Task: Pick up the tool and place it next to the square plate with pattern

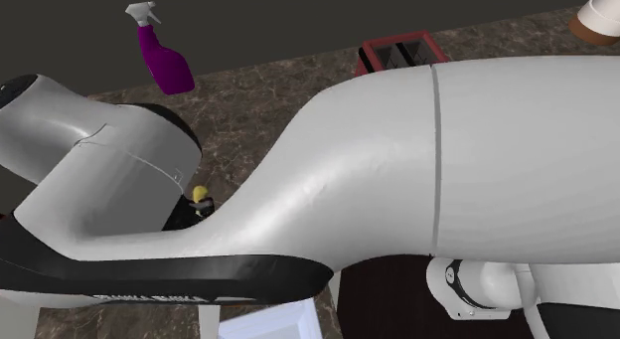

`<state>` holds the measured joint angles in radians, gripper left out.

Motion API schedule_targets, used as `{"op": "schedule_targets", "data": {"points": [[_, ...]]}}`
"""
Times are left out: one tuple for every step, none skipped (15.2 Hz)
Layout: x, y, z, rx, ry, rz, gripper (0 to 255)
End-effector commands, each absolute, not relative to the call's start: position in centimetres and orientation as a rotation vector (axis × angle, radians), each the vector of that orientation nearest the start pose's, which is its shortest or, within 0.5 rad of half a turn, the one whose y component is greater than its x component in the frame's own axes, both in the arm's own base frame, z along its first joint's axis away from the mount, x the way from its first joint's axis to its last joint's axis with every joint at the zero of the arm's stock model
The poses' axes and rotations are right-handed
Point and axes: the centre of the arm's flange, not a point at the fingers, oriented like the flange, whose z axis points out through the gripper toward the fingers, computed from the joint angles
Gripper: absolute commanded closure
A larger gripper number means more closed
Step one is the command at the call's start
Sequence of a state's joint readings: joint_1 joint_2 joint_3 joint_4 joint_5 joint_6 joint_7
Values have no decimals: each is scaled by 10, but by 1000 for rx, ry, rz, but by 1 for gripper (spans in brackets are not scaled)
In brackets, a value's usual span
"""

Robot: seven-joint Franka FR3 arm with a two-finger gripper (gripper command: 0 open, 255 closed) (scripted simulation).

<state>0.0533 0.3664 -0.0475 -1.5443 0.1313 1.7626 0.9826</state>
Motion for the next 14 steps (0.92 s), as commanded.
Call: {"op": "schedule_targets", "data": {"points": [[655,48,427,-2714,1502,282,255],[656,61,427,-2714,1502,282,255],[657,75,427,-2714,1502,282,255],[658,88,427,-2714,1502,282,255],[660,101,427,-2714,1502,282,255],[661,114,427,-2714,1502,282,255],[662,127,427,-2714,1502,282,255],[663,140,427,-2714,1502,282,255],[664,153,427,-2714,1502,282,255],[665,167,427,-2714,1502,282,255],[667,180,427,-2714,1502,282,255],[668,193,427,-2714,1502,282,255],[669,206,427,-2714,1502,282,255],[670,219,427,-2714,1502,282,255]]}}
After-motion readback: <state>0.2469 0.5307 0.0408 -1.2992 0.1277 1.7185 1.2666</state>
